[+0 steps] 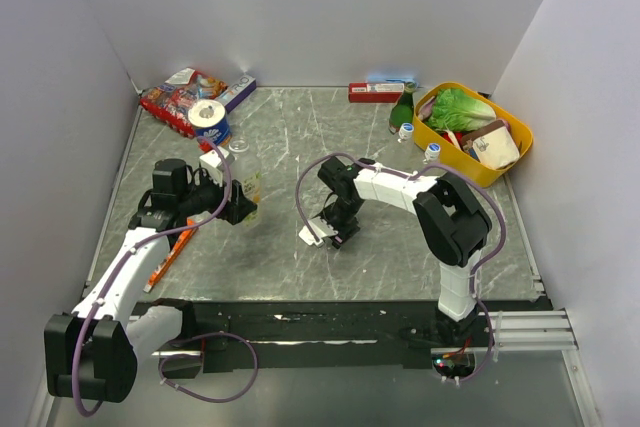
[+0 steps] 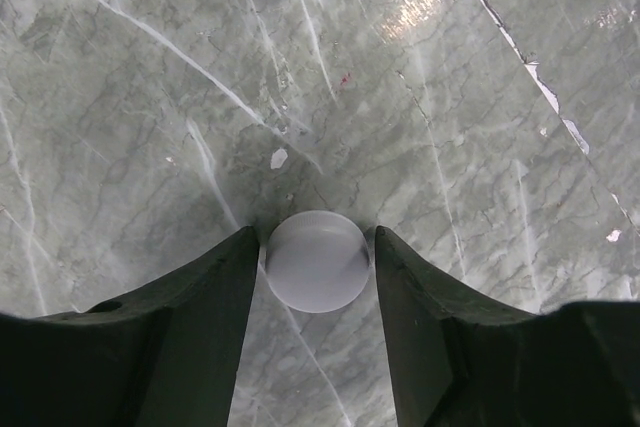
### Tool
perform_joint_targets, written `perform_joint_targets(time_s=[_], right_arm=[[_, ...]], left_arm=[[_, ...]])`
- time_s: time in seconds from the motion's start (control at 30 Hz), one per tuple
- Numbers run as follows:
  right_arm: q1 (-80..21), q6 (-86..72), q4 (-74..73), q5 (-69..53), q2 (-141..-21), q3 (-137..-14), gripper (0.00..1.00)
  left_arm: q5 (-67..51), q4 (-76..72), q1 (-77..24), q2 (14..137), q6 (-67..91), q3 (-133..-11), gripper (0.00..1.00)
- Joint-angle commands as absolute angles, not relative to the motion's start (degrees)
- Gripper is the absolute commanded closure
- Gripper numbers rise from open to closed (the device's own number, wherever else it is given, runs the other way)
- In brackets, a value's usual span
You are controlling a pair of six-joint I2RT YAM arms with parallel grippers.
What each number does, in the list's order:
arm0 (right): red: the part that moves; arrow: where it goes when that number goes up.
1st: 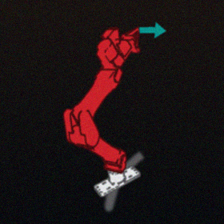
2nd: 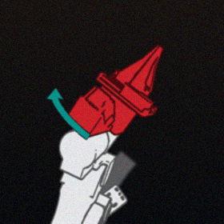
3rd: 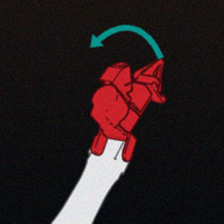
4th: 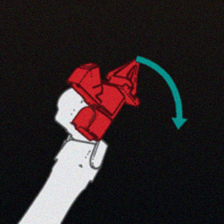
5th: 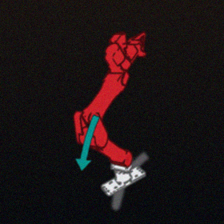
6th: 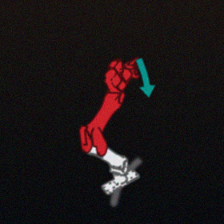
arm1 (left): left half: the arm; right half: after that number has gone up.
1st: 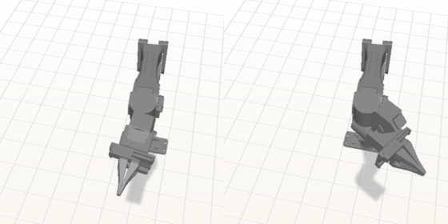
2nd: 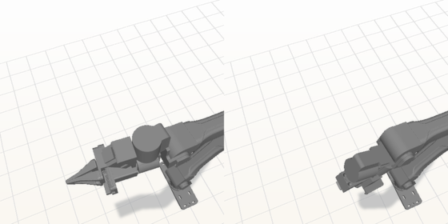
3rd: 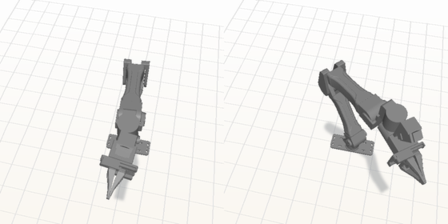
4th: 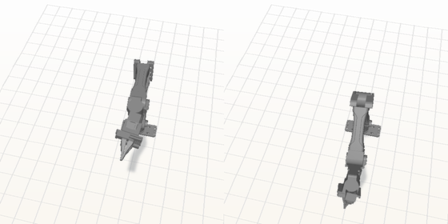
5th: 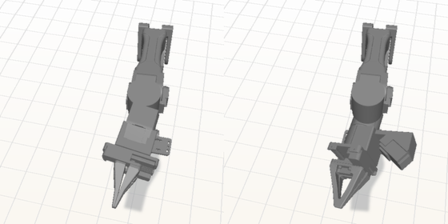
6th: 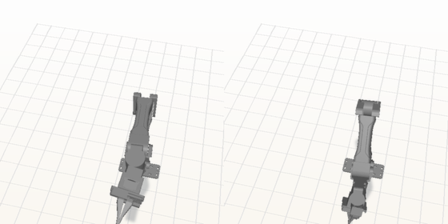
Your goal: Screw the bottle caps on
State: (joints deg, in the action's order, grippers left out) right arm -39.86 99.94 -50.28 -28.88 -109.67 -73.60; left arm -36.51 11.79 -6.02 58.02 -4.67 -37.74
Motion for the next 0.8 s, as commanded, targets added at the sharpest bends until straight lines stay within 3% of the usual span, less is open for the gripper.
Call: perform_joint_targets(time_s=[0.0,0.3,0.77], right_arm=[[-39.3,100.4,-50.2,-27.2,-110.4,-74.3,0.41],[-38.5,99.6,-50.6,-26.0,-110.5,-74.8,0.39],[-38.0,98.7,-51.9,-26.0,-110.7,-74.8,0.46]], left_arm=[[-38.9,8.4,-5.7,57.8,-3.7,-38.5,0.99],[-39.5,7.7,-5.7,58.3,-3.5,-38.2,0.99],[-40.0,6.8,-5.7,58.4,-3.0,-37.7,0.99]])
